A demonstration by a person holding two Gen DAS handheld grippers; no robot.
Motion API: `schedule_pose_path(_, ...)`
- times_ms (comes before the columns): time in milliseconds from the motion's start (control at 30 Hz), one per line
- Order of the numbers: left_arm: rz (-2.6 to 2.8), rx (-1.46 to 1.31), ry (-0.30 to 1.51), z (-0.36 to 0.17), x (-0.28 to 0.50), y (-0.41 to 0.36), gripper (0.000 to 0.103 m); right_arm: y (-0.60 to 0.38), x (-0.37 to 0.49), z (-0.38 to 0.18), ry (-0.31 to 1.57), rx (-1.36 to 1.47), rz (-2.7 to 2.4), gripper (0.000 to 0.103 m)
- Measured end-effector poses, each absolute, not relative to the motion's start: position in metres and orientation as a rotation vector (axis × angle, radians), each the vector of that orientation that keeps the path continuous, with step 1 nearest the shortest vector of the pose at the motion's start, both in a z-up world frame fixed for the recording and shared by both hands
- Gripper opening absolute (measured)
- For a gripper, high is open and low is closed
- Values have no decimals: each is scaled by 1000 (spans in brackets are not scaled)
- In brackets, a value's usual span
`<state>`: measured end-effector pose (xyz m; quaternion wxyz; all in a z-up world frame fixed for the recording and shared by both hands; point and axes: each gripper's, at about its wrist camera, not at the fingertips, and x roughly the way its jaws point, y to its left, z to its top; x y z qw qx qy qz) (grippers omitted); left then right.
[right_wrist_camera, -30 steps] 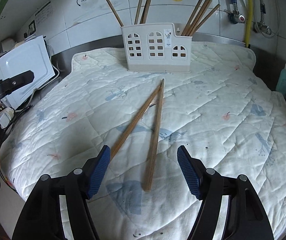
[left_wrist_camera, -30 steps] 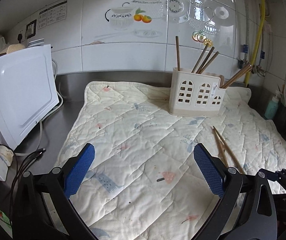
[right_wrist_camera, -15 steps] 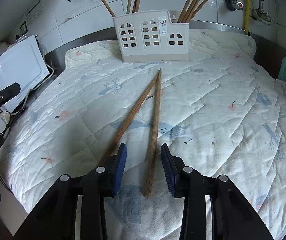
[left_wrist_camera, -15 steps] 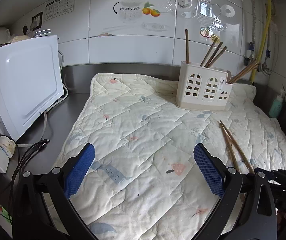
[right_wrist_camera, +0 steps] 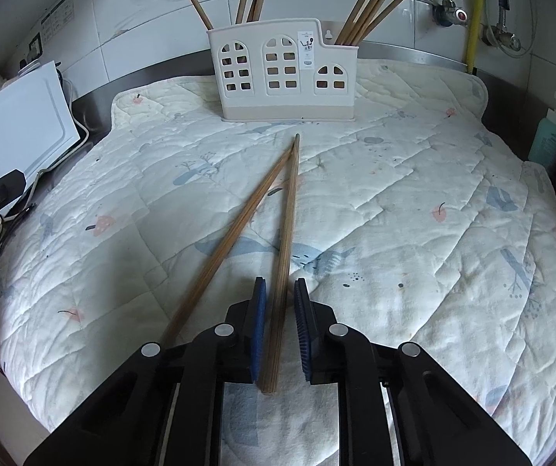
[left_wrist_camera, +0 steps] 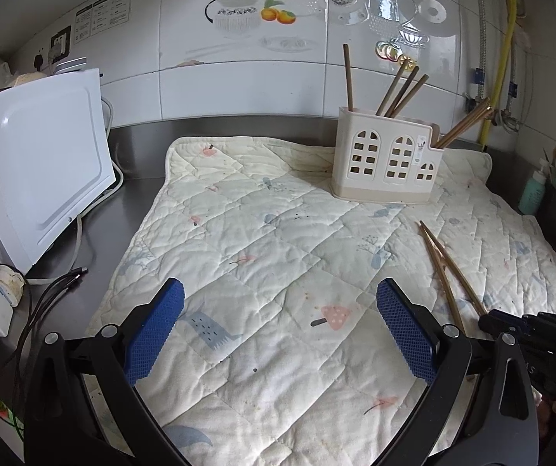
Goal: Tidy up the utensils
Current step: 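Close the right tool on a chopstick while the left tool grasps the other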
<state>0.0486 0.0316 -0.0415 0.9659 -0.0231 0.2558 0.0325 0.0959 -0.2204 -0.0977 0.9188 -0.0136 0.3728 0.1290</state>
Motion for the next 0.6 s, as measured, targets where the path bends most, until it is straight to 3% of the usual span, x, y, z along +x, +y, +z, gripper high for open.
schedule_pose_path(100,56,-35,521,-42,48,27,98,-221,95,-98,763,-37,257,8)
schedule_pose_path(600,-117,5,585,-60,45,-33,98,-250,84,-81,708,12,244,6)
